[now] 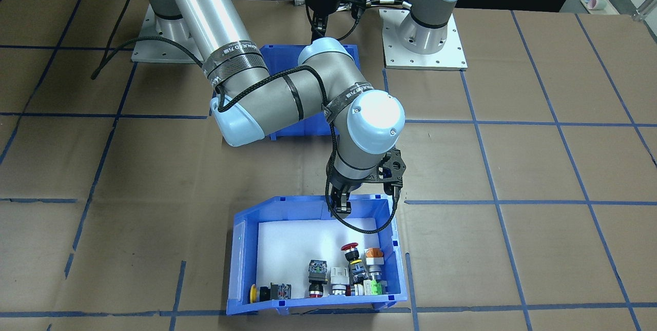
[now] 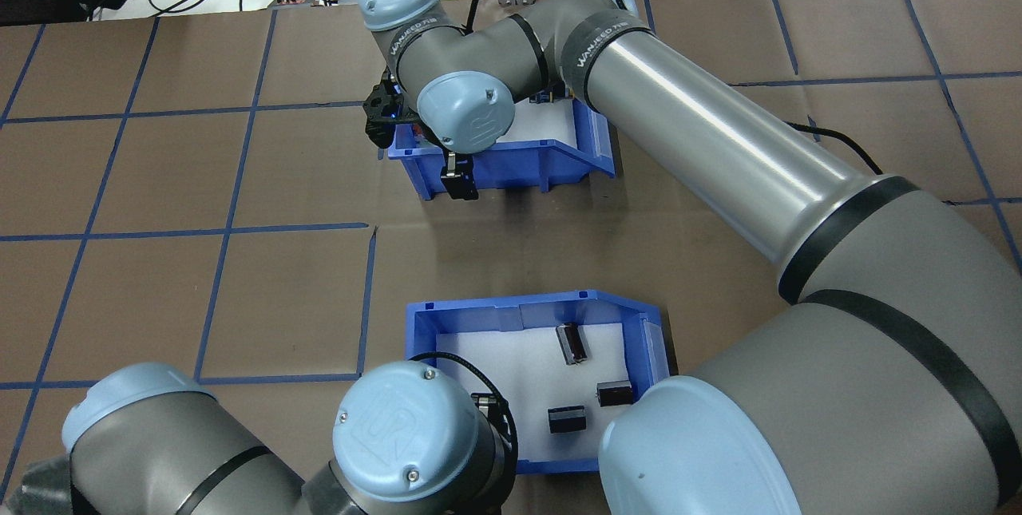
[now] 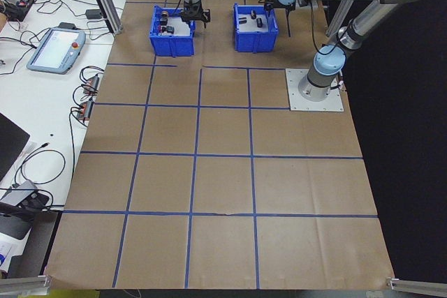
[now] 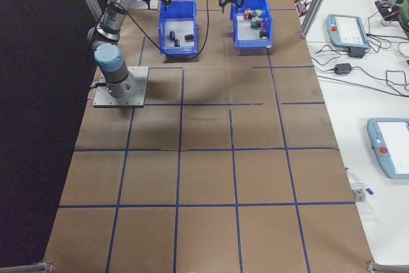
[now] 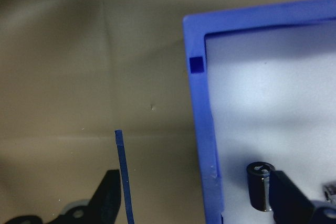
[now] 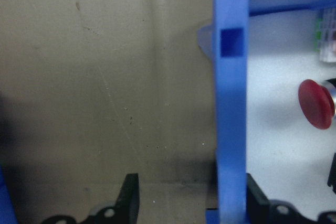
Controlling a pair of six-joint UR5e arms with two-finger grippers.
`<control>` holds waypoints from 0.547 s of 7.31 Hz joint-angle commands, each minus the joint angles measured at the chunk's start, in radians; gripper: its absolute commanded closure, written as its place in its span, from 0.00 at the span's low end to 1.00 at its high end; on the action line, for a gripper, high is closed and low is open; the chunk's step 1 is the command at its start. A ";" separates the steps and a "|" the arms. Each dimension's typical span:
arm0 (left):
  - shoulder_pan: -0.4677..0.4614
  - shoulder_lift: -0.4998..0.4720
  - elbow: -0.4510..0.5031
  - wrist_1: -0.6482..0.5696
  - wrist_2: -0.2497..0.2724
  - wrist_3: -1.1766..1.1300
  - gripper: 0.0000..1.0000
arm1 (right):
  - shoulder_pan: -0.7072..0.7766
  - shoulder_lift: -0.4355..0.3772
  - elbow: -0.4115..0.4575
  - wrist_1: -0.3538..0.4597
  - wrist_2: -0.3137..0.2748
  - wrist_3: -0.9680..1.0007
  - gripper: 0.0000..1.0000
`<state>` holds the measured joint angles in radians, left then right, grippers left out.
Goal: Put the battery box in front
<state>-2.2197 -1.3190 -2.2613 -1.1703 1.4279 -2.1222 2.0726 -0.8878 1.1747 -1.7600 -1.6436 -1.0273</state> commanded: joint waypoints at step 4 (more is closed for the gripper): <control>-0.017 -0.086 -0.037 0.118 0.040 -0.013 0.10 | -0.006 -0.007 -0.120 -0.015 -0.128 -0.013 0.98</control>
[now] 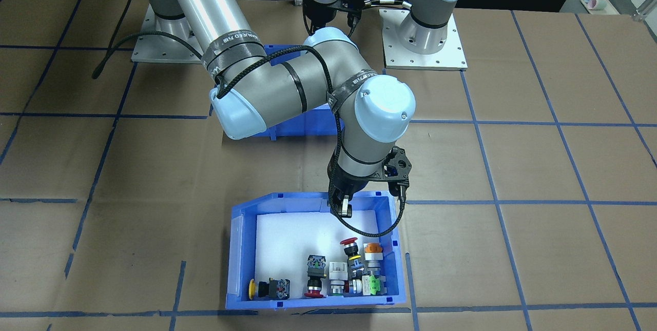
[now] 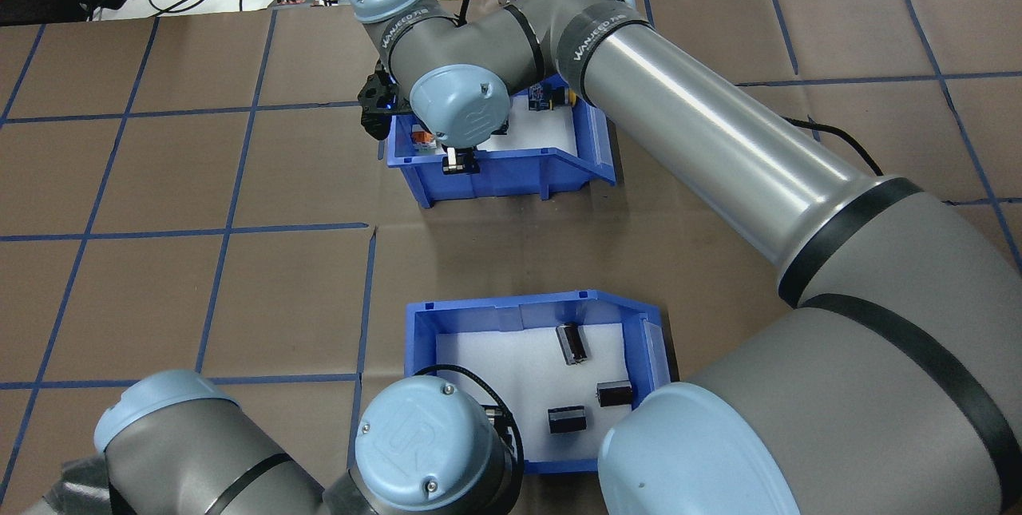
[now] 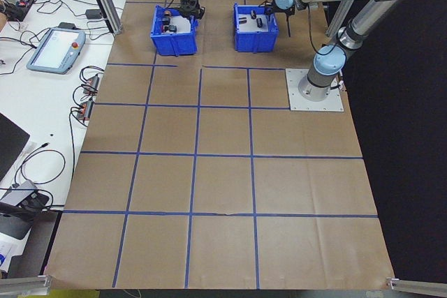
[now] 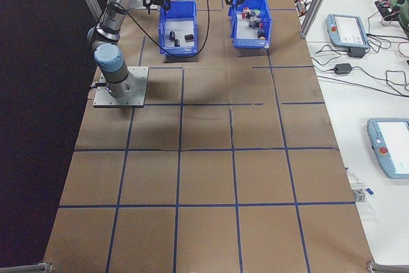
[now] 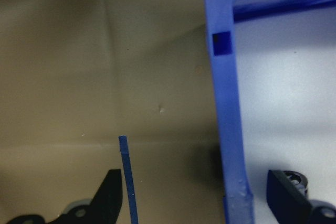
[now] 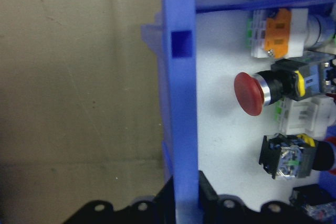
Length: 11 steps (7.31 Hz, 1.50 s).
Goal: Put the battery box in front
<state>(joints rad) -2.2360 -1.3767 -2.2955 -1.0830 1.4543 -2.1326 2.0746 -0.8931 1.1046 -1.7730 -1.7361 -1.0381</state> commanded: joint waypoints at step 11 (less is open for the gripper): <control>0.045 -0.056 -0.029 0.273 0.032 0.032 1.00 | -0.474 -0.246 0.209 -0.012 -0.137 -0.520 1.00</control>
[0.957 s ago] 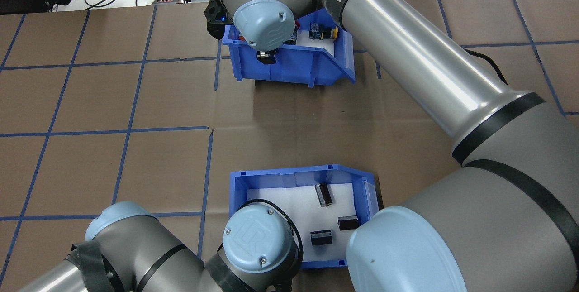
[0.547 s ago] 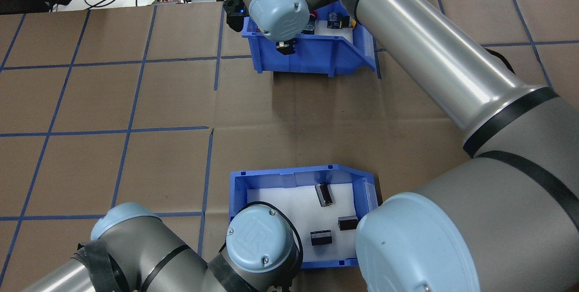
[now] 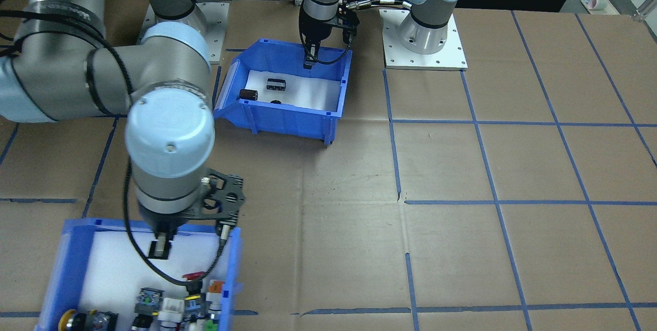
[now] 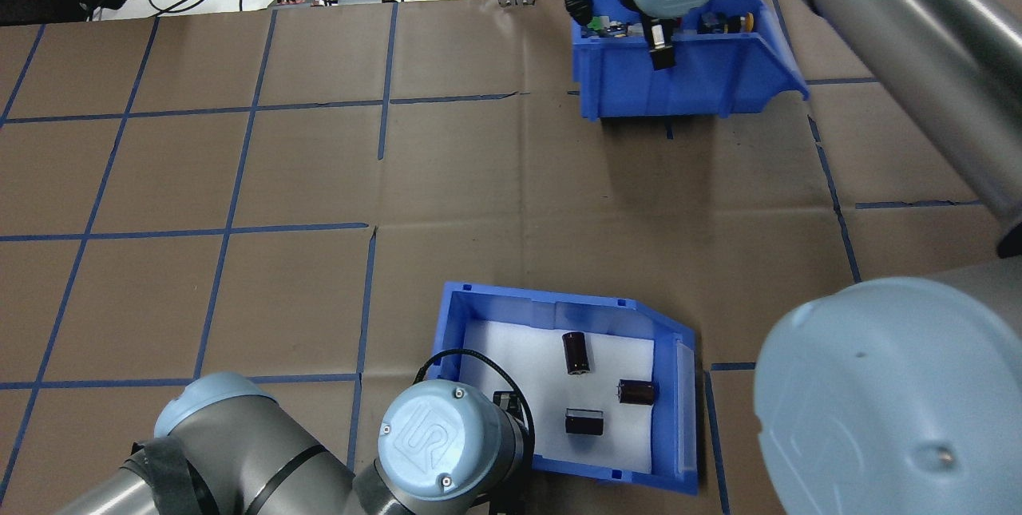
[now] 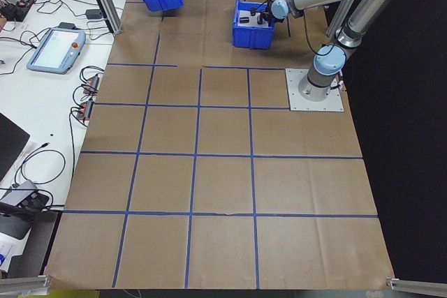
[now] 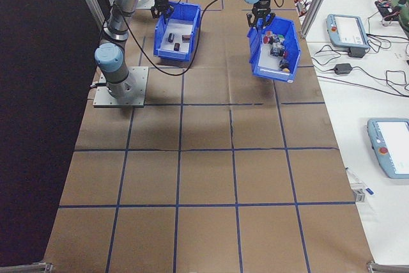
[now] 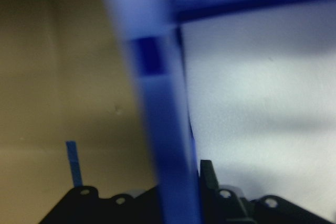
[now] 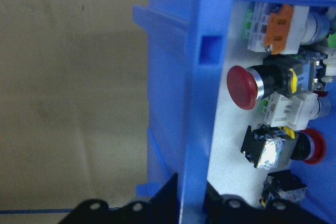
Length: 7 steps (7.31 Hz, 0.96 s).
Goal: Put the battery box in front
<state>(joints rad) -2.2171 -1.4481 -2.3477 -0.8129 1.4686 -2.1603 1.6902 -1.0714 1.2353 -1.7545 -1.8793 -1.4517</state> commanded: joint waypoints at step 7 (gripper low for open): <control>0.437 -0.102 0.281 -0.126 -0.013 0.456 1.00 | -0.314 -0.447 0.634 -0.296 0.045 -0.344 1.00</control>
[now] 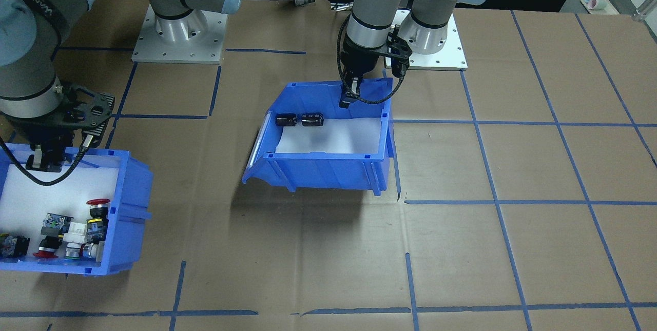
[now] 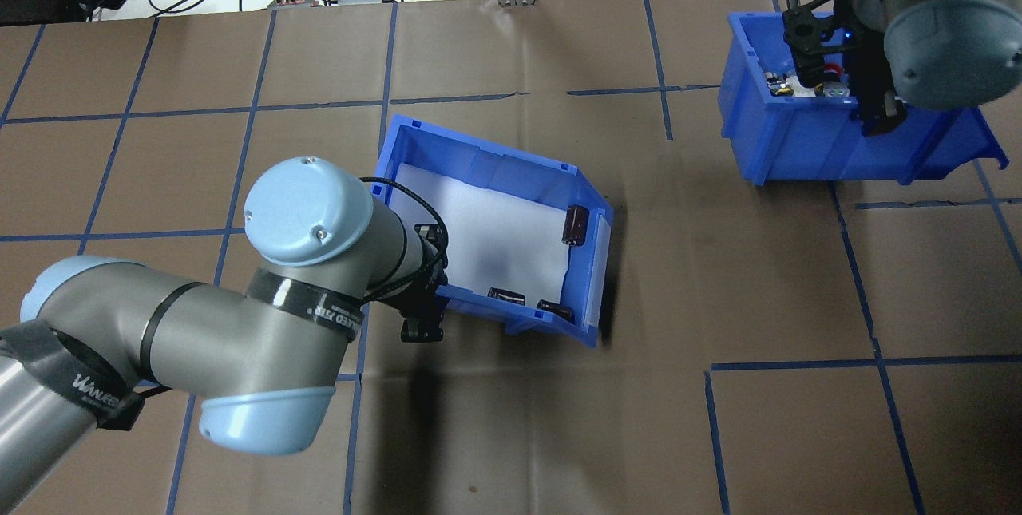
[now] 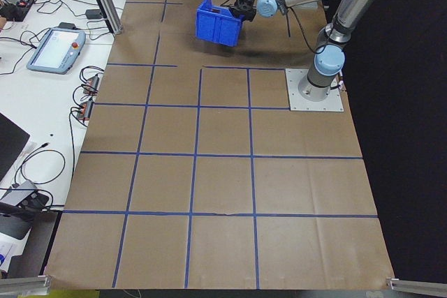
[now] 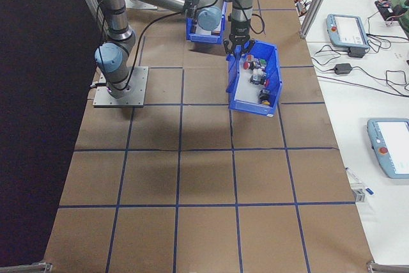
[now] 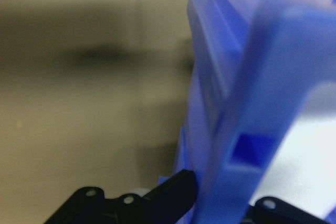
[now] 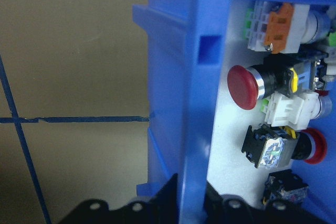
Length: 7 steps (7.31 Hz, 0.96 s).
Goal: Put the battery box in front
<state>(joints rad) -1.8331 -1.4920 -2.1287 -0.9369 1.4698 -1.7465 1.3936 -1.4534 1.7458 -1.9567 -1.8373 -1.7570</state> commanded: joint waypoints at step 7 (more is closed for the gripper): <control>0.037 -0.529 0.588 -0.026 -0.135 -0.112 1.00 | -0.016 -0.165 0.251 -0.134 0.004 -0.045 1.00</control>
<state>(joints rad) -1.7845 -1.9589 -1.6051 -0.9555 1.3576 -1.8154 1.3776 -1.6113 1.9890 -2.0915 -1.8326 -1.8025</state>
